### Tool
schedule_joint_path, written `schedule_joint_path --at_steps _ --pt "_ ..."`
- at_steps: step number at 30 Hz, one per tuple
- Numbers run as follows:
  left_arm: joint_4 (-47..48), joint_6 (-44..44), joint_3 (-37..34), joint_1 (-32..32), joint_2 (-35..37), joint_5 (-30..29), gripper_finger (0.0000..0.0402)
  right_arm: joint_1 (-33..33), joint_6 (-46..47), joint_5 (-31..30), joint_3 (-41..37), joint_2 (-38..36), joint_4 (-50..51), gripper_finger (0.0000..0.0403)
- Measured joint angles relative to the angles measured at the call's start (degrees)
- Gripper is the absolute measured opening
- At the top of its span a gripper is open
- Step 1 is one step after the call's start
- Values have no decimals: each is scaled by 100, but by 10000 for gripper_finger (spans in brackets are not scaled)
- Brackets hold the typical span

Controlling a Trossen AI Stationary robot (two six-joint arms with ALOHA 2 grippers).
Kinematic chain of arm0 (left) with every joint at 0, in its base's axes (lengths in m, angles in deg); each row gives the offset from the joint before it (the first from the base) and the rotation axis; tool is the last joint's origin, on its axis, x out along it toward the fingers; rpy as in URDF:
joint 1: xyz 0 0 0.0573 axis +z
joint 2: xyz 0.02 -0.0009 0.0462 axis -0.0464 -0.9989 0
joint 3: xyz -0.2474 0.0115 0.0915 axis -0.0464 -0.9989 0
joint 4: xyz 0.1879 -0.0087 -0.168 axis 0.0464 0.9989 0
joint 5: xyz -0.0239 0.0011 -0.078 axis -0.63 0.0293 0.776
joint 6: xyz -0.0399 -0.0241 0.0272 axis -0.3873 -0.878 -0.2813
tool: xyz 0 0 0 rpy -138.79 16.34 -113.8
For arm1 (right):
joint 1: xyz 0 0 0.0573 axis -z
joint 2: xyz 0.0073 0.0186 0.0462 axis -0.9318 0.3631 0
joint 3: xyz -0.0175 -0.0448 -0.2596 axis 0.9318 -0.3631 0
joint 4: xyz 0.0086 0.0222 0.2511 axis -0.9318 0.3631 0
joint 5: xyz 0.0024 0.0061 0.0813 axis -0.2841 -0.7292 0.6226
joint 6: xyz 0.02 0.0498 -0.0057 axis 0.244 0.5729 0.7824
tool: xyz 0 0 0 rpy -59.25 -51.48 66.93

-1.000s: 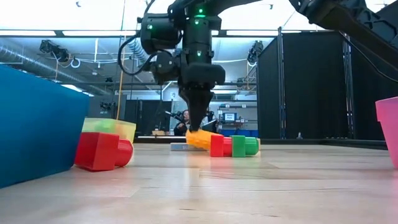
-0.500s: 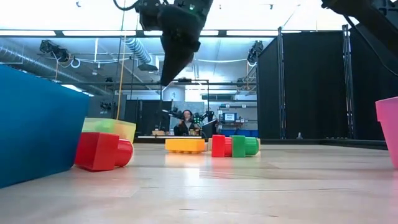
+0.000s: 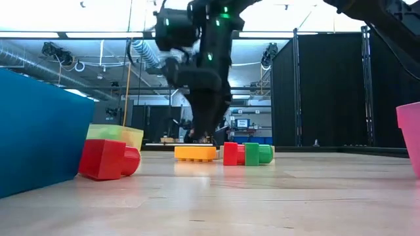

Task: Sort blocks by size
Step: Put the yellow game piece into the blue bin

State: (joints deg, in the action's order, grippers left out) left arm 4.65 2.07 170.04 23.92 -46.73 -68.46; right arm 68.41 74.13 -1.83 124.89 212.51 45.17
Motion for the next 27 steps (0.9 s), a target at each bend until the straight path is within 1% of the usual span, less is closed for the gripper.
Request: schedule_joint_path --at_steps 3,6,9,12,17,24,26,27 --pt "1 0 0 1 0 0 2 35 52 69 -302 7 -105 348" --pt "1 0 0 1 0 0 2 29 143 283 -495 7 -431 334" --pt "-2 0 0 1 0 0 2 1 235 500 -515 7 -590 314" --pt "1 0 0 2 0 0 2 -6 198 507 -508 4 -783 299" --pt "1 -2 0 1 0 0 2 33 148 503 -528 27 -1170 288" --pt "-1 -1 -2 0 -1 0 2 75 130 574 -565 335 -1435 275" --pt "1 0 -2 1 -2 -8 2 45 138 414 -561 372 -1450 260" --pt "1 0 -2 1 -2 -18 2 27 152 316 -554 376 -1443 245"
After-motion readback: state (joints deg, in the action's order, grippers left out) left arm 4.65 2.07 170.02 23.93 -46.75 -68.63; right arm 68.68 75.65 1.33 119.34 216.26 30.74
